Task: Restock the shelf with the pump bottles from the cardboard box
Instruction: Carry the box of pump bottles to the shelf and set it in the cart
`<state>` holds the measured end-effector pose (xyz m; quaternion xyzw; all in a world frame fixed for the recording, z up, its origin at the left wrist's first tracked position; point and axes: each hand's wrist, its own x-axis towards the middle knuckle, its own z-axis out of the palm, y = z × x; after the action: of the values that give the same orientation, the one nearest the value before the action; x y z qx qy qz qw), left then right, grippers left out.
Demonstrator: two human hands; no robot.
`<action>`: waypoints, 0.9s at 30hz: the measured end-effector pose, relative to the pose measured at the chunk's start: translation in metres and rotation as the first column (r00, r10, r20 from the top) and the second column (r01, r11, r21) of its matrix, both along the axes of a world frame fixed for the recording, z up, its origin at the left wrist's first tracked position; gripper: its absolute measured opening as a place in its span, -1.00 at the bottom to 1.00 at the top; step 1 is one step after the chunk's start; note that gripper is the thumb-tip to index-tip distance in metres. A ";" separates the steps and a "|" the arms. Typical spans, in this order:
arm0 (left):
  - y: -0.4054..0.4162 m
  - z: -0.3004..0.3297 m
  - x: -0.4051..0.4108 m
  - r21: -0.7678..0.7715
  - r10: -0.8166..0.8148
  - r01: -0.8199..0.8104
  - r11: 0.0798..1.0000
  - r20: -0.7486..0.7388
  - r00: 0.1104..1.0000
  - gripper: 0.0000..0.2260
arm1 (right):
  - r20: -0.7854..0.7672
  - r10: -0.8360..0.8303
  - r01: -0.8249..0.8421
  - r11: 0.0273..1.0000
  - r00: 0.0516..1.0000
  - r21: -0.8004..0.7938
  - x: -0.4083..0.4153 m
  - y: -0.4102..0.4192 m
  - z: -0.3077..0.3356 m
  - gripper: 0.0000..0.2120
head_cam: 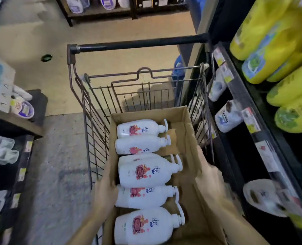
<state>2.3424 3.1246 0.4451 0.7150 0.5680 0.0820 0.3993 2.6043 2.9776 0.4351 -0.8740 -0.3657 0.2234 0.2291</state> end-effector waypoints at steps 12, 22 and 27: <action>-0.009 -0.119 0.002 -0.024 0.048 -0.049 0.999 -0.030 0.998 -0.20 | 0.093 0.011 -0.007 0.999 0.996 -0.042 -0.015 -0.002 -0.140 -0.06; -0.017 -0.187 -0.007 -0.072 0.134 -0.133 0.988 0.010 0.991 -0.32 | 0.067 0.015 -0.008 0.995 0.998 -0.103 -0.019 -0.009 -0.197 -0.10; -0.027 -0.205 -0.007 -0.083 0.112 -0.111 0.990 0.002 0.994 -0.39 | -0.007 -0.014 0.013 0.993 1.000 -0.117 -0.031 -0.020 -0.219 -0.16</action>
<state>2.3357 3.0971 0.2406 0.6647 0.6086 0.0831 0.4254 2.5730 2.9580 0.2160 -0.8876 -0.3451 0.2461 0.1805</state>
